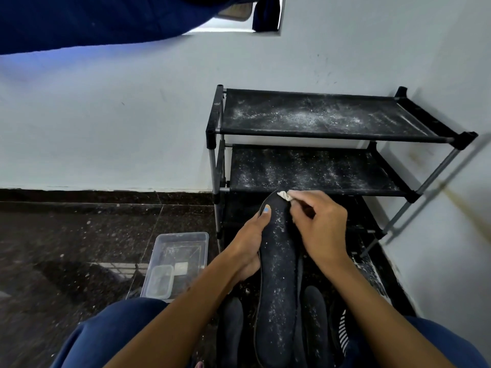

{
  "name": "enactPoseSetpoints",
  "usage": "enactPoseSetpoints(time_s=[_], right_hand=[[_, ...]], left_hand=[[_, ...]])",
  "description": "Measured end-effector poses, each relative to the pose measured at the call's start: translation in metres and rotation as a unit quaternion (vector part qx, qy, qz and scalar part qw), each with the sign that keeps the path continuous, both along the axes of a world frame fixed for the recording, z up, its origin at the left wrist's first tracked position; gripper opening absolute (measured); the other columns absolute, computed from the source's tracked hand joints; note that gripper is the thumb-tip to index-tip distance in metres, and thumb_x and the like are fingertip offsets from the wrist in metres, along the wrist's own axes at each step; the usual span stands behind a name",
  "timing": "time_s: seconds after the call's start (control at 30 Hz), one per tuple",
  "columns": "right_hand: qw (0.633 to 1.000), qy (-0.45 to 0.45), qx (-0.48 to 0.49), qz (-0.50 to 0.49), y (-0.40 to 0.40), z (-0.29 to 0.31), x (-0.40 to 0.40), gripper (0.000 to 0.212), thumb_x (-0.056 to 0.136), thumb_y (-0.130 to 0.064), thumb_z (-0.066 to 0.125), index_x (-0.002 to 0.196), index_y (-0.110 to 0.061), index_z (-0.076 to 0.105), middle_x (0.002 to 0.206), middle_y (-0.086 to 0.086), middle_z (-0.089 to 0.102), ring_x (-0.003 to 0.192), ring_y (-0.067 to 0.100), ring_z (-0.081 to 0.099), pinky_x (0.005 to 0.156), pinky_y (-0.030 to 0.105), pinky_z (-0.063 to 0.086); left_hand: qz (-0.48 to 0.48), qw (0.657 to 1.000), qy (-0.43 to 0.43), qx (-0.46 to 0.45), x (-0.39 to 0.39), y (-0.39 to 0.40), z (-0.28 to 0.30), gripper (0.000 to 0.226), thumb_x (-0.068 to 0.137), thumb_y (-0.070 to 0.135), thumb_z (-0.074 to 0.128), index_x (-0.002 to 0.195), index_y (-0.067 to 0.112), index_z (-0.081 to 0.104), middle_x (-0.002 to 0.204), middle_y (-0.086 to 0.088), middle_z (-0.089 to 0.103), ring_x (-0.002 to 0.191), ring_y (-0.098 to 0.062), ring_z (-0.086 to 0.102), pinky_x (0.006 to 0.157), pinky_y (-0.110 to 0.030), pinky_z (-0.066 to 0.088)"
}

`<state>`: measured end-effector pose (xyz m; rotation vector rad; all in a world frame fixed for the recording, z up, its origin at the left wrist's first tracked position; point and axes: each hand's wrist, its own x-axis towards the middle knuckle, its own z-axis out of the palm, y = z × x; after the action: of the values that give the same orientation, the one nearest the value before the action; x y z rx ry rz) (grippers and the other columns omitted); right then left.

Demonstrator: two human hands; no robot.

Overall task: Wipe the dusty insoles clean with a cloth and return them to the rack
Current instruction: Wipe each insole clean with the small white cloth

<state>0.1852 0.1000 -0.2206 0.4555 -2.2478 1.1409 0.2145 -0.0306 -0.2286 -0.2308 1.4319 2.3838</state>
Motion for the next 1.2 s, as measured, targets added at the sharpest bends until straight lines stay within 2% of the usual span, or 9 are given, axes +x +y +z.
enactPoseSetpoints(time_s=[0.1, 0.23, 0.4, 0.57, 0.63, 0.73, 0.9, 1.07, 1.2], right_hand=[[0.999, -0.018, 0.038, 0.022, -0.005, -0.005, 0.004, 0.02, 0.081, 0.0, 0.066, 0.099, -0.008, 0.072, 0.095, 0.003, 0.07, 0.08, 0.011, 0.065, 0.075, 0.03, 0.056], [0.993, -0.046, 0.065, 0.09, -0.013, -0.01, 0.012, 0.019, 0.077, -0.001, 0.067, 0.094, -0.008, 0.073, 0.089, 0.003, 0.069, 0.074, 0.01, 0.065, 0.071, 0.024, 0.053], [0.998, -0.044, 0.033, -0.006, -0.002, -0.008, 0.004, 0.018, 0.08, -0.001, 0.068, 0.096, -0.007, 0.073, 0.09, 0.005, 0.068, 0.075, 0.013, 0.065, 0.072, 0.027, 0.055], [0.989, -0.065, 0.094, 0.097, -0.018, -0.012, 0.021, 0.019, 0.08, -0.003, 0.066, 0.097, -0.011, 0.073, 0.089, 0.003, 0.067, 0.074, 0.011, 0.064, 0.073, 0.021, 0.051], [0.993, -0.062, 0.079, 0.055, -0.013, -0.012, 0.014, 0.018, 0.08, -0.003, 0.067, 0.095, -0.01, 0.073, 0.087, 0.004, 0.067, 0.073, 0.013, 0.064, 0.072, 0.02, 0.05], [0.996, -0.077, 0.036, -0.013, -0.004, -0.01, 0.004, 0.016, 0.081, -0.001, 0.067, 0.094, -0.008, 0.073, 0.085, 0.004, 0.067, 0.07, 0.014, 0.065, 0.067, 0.01, 0.047], [0.99, -0.068, 0.083, 0.087, -0.02, -0.013, 0.023, 0.017, 0.078, -0.003, 0.068, 0.09, -0.013, 0.072, 0.083, 0.001, 0.066, 0.067, 0.01, 0.063, 0.066, 0.021, 0.051], [0.995, -0.082, 0.057, -0.009, -0.007, -0.012, 0.007, 0.014, 0.08, -0.004, 0.067, 0.091, -0.011, 0.073, 0.082, 0.003, 0.065, 0.066, 0.013, 0.062, 0.066, 0.025, 0.052], [0.988, -0.07, 0.095, 0.099, -0.024, -0.012, 0.028, 0.016, 0.082, -0.01, 0.062, 0.094, -0.011, 0.073, 0.083, 0.003, 0.064, 0.066, 0.014, 0.063, 0.066, 0.028, 0.054]], left_hand=[[-0.004, 1.0, -0.008, -0.001, 0.0, 0.001, -0.004, 0.036, 0.102, 0.037, 0.034, 0.12, 0.018, 0.059, 0.1, -0.006, 0.071, 0.089, -0.016, 0.067, 0.081, -0.033, 0.055], [0.011, 0.999, -0.044, 0.013, -0.003, -0.005, -0.007, 0.047, 0.099, 0.045, 0.035, 0.105, 0.011, 0.067, 0.093, -0.011, 0.072, 0.082, -0.018, 0.069, 0.075, -0.03, 0.057], [-0.001, 0.999, -0.04, 0.001, -0.002, -0.004, -0.007, 0.05, 0.1, 0.047, 0.032, 0.102, 0.013, 0.069, 0.096, -0.009, 0.073, 0.083, -0.016, 0.069, 0.076, -0.03, 0.056], [0.022, 0.998, -0.048, 0.019, -0.005, -0.006, -0.012, 0.058, 0.096, 0.055, 0.032, 0.1, 0.009, 0.069, 0.094, -0.012, 0.072, 0.086, -0.019, 0.069, 0.077, -0.03, 0.056], [0.02, 0.998, -0.051, 0.024, -0.004, -0.006, -0.012, 0.059, 0.096, 0.054, 0.032, 0.104, 0.008, 0.068, 0.101, -0.014, 0.071, 0.092, -0.021, 0.068, 0.083, -0.032, 0.055], [0.015, 0.998, -0.05, 0.025, -0.003, -0.004, -0.012, 0.059, 0.097, 0.052, 0.031, 0.111, 0.008, 0.067, 0.11, -0.014, 0.069, 0.099, -0.022, 0.065, 0.092, -0.035, 0.051], [0.036, 0.998, -0.057, 0.019, -0.006, -0.007, -0.016, 0.063, 0.092, 0.058, 0.035, 0.108, 0.006, 0.067, 0.106, -0.017, 0.069, 0.1, -0.024, 0.066, 0.088, -0.035, 0.052], [0.028, 0.998, -0.054, 0.035, -0.006, -0.005, -0.018, 0.058, 0.097, 0.052, 0.032, 0.104, 0.008, 0.069, 0.1, -0.013, 0.071, 0.092, -0.021, 0.066, 0.084, -0.032, 0.053], [0.056, 0.997, -0.049, 0.03, -0.009, -0.008, -0.019, 0.059, 0.093, 0.056, 0.037, 0.096, 0.007, 0.069, 0.094, -0.013, 0.068, 0.09, -0.022, 0.063, 0.086, -0.033, 0.047]])
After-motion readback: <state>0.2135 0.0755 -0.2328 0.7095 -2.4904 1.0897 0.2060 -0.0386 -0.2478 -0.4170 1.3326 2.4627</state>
